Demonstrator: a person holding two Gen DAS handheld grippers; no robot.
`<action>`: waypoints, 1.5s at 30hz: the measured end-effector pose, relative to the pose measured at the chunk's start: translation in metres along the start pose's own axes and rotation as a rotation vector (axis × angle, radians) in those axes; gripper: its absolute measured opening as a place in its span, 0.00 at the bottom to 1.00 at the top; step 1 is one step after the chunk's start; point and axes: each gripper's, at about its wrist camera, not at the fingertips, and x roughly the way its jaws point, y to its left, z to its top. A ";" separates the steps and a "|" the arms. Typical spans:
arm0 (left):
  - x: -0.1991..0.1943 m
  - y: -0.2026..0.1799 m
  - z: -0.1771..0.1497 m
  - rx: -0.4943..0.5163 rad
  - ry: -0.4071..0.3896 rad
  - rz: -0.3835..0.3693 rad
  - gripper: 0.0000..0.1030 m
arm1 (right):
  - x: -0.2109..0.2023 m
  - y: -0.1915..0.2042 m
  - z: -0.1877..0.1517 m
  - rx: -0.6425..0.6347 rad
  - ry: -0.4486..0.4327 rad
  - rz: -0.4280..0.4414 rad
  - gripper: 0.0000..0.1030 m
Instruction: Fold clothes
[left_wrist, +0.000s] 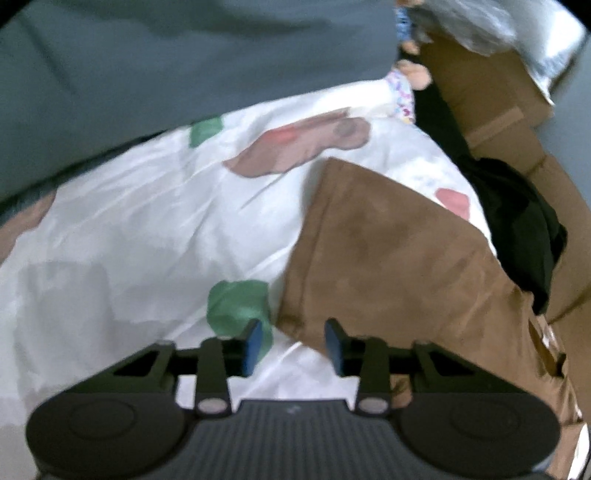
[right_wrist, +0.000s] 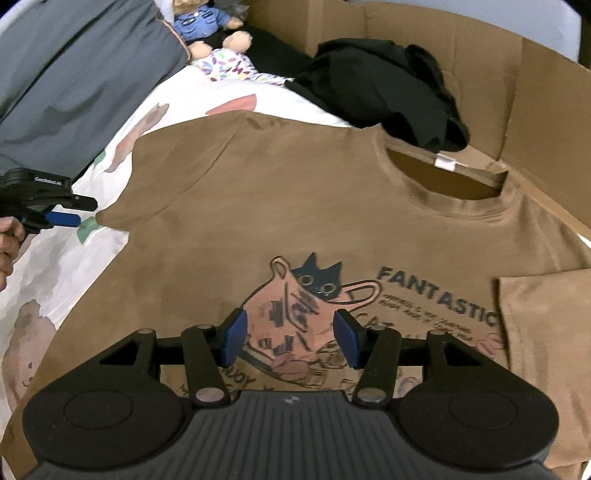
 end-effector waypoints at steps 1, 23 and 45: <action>0.002 0.003 0.000 -0.027 0.007 -0.006 0.27 | 0.002 0.001 0.000 -0.001 0.002 0.003 0.55; 0.043 0.018 -0.001 -0.233 0.030 -0.060 0.26 | 0.032 0.001 -0.005 0.028 0.031 0.022 0.55; 0.010 0.023 0.014 -0.206 -0.048 -0.272 0.05 | 0.075 0.105 0.041 0.029 -0.091 0.152 0.19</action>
